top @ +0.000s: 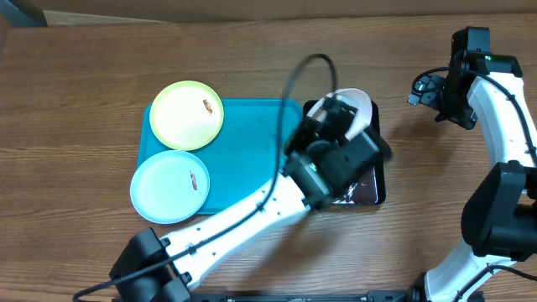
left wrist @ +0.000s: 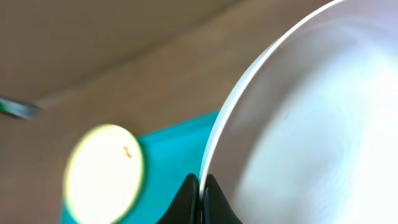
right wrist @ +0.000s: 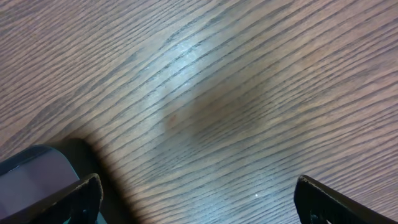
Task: Clean dirty plates on tray and stack at the side
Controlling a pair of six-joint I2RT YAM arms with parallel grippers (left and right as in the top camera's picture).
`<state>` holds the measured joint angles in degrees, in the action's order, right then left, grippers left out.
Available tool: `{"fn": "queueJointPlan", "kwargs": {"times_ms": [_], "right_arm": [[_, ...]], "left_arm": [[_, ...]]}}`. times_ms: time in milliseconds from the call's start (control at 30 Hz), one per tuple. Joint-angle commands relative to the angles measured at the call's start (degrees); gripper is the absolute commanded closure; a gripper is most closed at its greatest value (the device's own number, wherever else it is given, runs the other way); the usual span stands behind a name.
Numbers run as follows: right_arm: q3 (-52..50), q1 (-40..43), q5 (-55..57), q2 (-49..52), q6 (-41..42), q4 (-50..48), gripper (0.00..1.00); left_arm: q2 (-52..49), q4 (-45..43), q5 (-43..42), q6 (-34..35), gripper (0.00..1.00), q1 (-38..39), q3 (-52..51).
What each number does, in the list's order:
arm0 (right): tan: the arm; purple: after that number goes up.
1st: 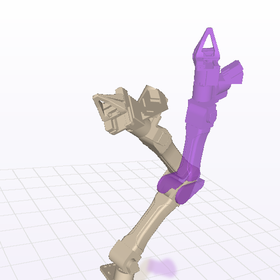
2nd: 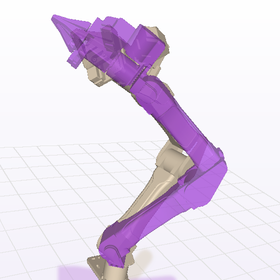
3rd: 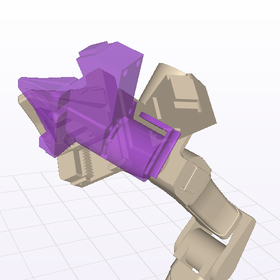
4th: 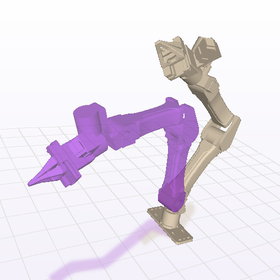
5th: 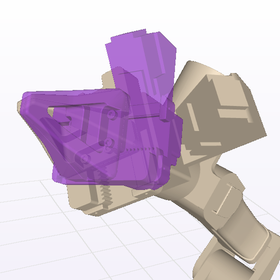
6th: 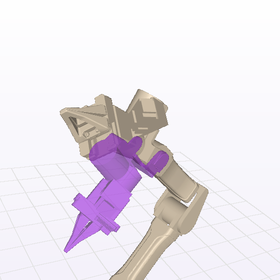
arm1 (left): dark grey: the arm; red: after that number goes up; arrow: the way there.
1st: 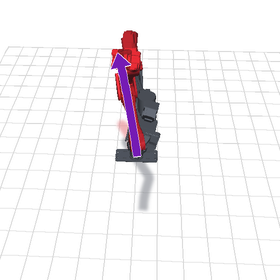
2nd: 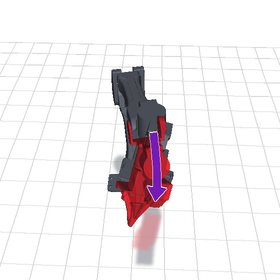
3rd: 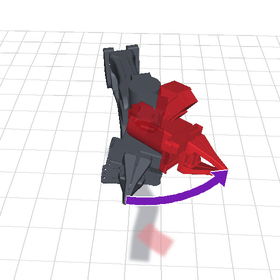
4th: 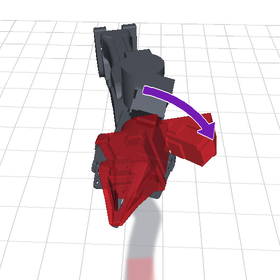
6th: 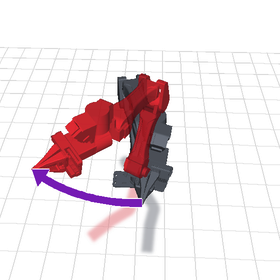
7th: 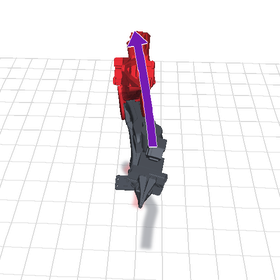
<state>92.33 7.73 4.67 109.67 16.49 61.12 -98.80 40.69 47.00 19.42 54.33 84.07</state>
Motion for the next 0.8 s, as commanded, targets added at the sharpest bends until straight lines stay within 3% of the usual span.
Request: {"fn": "queueJointPlan", "kwargs": {"times_ms": [0,133,167,267,400,500,767], "right_arm": [[0.26,-0.04,-0.28,-1.01,0.22,-0.15,0.00],[0.26,-0.04,-0.28,-1.01,0.22,-0.15,0.00],[0.26,-0.04,-0.28,-1.01,0.22,-0.15,0.00],[0.26,-0.04,-0.28,-1.01,0.22,-0.15,0.00],[0.26,-0.04,-0.28,-1.01,0.22,-0.15,0.00],[0.26,-0.04,-0.28,-1.01,0.22,-0.15,0.00],[0.26,-0.04,-0.28,-1.01,0.22,-0.15,0.00]], "left_arm": [[-1.07,-0.07,-18.73,2.91,0.96,-5.05,1.36],[-1.05,0.22,-39.19,2.93,0.96,-14.78,1.38],[-1.05,0.24,-48.02,2.95,0.96,-19.45,1.38],[-1.07,0.31,-64.22,2.97,0.96,-29.53,1.38],[-1.07,1.90,-78.62,4.00,0.96,-45.03,1.38],[-1.07,4.37,-80.15,3.98,0.96,-55.63,1.38],[-1.14,10.75,-73.35,4.70,0.96,-79.89,1.36]]}}
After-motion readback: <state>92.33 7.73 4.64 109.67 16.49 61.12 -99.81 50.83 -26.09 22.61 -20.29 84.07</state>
